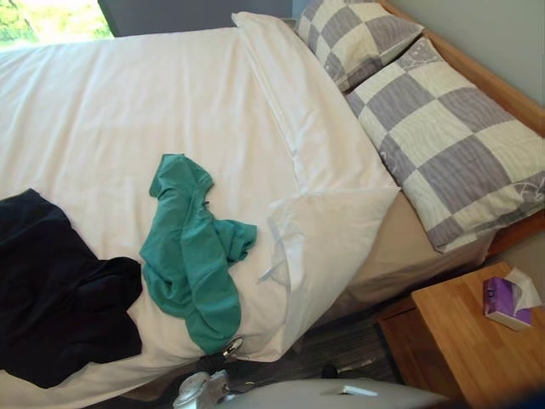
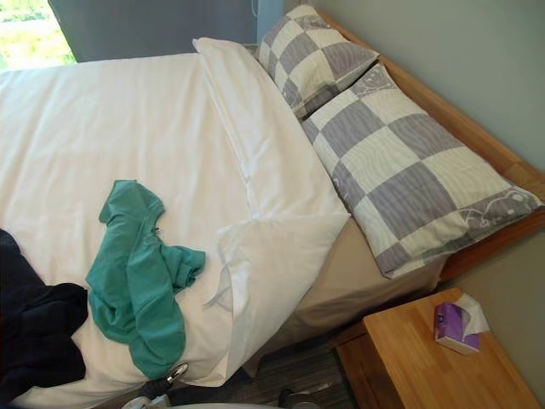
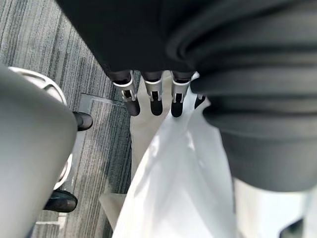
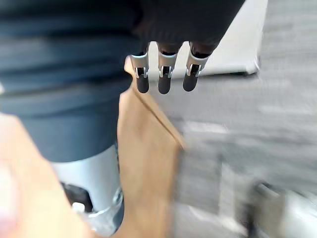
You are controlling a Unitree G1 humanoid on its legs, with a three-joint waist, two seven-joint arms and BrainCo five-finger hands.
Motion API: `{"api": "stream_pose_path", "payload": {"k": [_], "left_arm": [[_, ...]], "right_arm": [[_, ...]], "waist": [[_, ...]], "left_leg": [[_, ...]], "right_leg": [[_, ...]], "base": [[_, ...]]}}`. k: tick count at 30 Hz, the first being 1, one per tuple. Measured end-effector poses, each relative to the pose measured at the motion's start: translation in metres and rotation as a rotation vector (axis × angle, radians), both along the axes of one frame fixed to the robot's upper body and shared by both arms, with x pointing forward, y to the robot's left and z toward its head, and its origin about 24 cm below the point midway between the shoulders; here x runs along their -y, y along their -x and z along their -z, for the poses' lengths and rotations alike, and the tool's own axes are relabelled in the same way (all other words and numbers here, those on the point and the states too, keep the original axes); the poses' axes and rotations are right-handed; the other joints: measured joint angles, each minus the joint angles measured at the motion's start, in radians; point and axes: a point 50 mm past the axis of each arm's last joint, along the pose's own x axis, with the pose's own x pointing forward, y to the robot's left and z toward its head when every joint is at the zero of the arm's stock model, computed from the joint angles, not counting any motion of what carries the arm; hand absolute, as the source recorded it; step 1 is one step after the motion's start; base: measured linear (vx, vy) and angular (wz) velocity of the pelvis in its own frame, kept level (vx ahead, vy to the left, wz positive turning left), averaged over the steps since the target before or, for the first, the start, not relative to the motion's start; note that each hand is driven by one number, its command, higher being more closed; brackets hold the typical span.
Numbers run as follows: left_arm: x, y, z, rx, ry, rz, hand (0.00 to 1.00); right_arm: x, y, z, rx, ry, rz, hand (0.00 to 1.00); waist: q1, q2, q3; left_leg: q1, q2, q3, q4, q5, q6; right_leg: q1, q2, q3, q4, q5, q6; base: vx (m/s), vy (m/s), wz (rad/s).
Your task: Tidy the bed and pick cloth on bed and put in laundry
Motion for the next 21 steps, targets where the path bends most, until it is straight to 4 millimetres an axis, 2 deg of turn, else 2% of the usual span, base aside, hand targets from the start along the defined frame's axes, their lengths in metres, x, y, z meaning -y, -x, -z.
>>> {"api": "stream_pose_path", "payload": {"k": [3,5,6,7,9,10,11,13,14,16,17,19,21], "left_arm": [[-0.010,0.009,-0.001,-0.008,-0.020,0.000,0.00],[-0.013,0.017,-0.001,-0.014,-0.023,0.006,0.00],[-0.014,0.020,-0.001,-0.015,-0.026,0.006,0.00],[-0.015,0.022,-0.002,-0.015,-0.028,0.006,0.00],[-0.013,0.032,-0.001,-0.036,-0.029,0.016,0.00],[-0.013,0.035,0.000,-0.045,-0.028,0.019,0.00],[-0.012,0.041,0.001,-0.061,-0.027,0.025,0.00],[-0.010,0.056,0.002,-0.102,-0.028,0.050,0.00],[-0.011,0.059,0.002,-0.108,-0.032,0.052,0.00],[-0.011,0.064,0.002,-0.128,-0.036,0.082,0.00],[-0.011,0.064,0.002,-0.129,-0.039,0.092,0.00],[-0.013,0.062,0.001,-0.130,-0.050,0.125,0.00],[-0.014,0.062,0.001,-0.128,-0.055,0.129,0.00]], "right_arm": [[0.040,-0.005,-0.025,0.056,0.213,0.060,0.00],[0.083,-0.026,-0.065,0.155,0.456,0.005,0.00],[0.096,-0.037,-0.085,0.202,0.561,-0.042,0.00],[0.103,-0.044,-0.098,0.234,0.630,-0.075,0.00],[0.118,-0.080,-0.157,0.327,0.893,-0.248,0.00],[0.118,-0.089,-0.171,0.340,0.958,-0.304,0.00],[0.114,-0.103,-0.190,0.359,1.053,-0.390,0.00],[0.087,-0.141,-0.231,0.482,1.225,-0.585,0.00],[0.078,-0.150,-0.239,0.518,1.252,-0.638,0.00],[0.040,-0.181,-0.265,0.677,1.301,-0.885,0.00],[0.030,-0.187,-0.270,0.719,1.304,-0.947,0.00],[-0.003,-0.211,-0.283,0.827,1.284,-1.237,0.00],[-0.027,-0.227,-0.285,0.880,1.243,-1.439,0.00]], "waist": [[0.000,-0.014,-0.031],[-0.001,-0.016,-0.049],[-0.002,-0.012,-0.055],[-0.002,-0.019,-0.060],[-0.004,-0.007,-0.063],[-0.005,-0.007,-0.063],[-0.007,0.000,-0.071],[-0.027,0.007,-0.081],[-0.032,0.008,-0.082],[-0.030,0.011,-0.083],[-0.031,0.014,-0.085],[-0.030,0.006,-0.081],[-0.026,0.004,-0.074]], "left_leg": [[-0.016,0.002,0.006,-0.003,-0.001,0.006],[-0.024,-0.002,0.007,-0.019,0.006,0.018],[-0.030,-0.004,0.006,-0.021,0.009,0.023],[-0.031,-0.005,0.005,-0.023,0.012,0.027],[-0.035,-0.013,0.001,-0.042,0.023,0.036],[-0.035,-0.015,-0.001,-0.048,0.027,0.037],[-0.037,-0.018,-0.003,-0.061,0.034,0.039],[-0.044,-0.024,-0.021,-0.072,0.049,0.041],[-0.047,-0.024,-0.028,-0.071,0.050,0.042],[-0.056,-0.025,-0.036,-0.069,0.051,0.044],[-0.060,-0.026,-0.042,-0.068,0.052,0.044],[-0.068,-0.029,-0.059,-0.064,0.053,0.047],[-0.074,-0.031,-0.074,-0.061,0.053,0.047]], "right_leg": [[-0.016,0.002,0.002,0.000,0.000,0.000],[-0.028,0.001,-0.001,0.001,0.000,-0.004],[-0.034,-0.001,-0.002,0.001,0.000,-0.004],[-0.036,-0.002,-0.004,0.001,0.000,-0.004],[-0.046,-0.003,-0.004,0.001,0.000,-0.006],[-0.048,-0.004,-0.004,0.001,0.000,-0.006],[-0.054,-0.004,-0.004,0.002,0.000,-0.006],[-0.062,-0.004,-0.007,0.001,0.001,-0.006],[-0.062,-0.005,-0.008,0.000,0.001,-0.006],[-0.068,-0.004,-0.009,-0.002,0.001,-0.006],[-0.068,-0.004,-0.012,-0.004,0.001,-0.006],[-0.069,-0.004,-0.024,-0.013,0.003,-0.006],[-0.061,-0.007,-0.032,-0.018,0.003,-0.005]], "base": [[-0.12,-0.058,-0.01],[-0.13,-0.046,0.00],[-0.10,-0.030,0.03],[-0.10,-0.036,0.03],[-0.08,-0.032,0.04],[-0.05,-0.016,0.07],[-0.02,-0.012,0.07],[0.02,-0.013,0.14],[0.04,-0.015,0.15],[0.03,-0.013,0.09],[0.03,-0.020,0.17],[0.05,-0.026,0.17],[0.04,-0.006,0.18]]}}
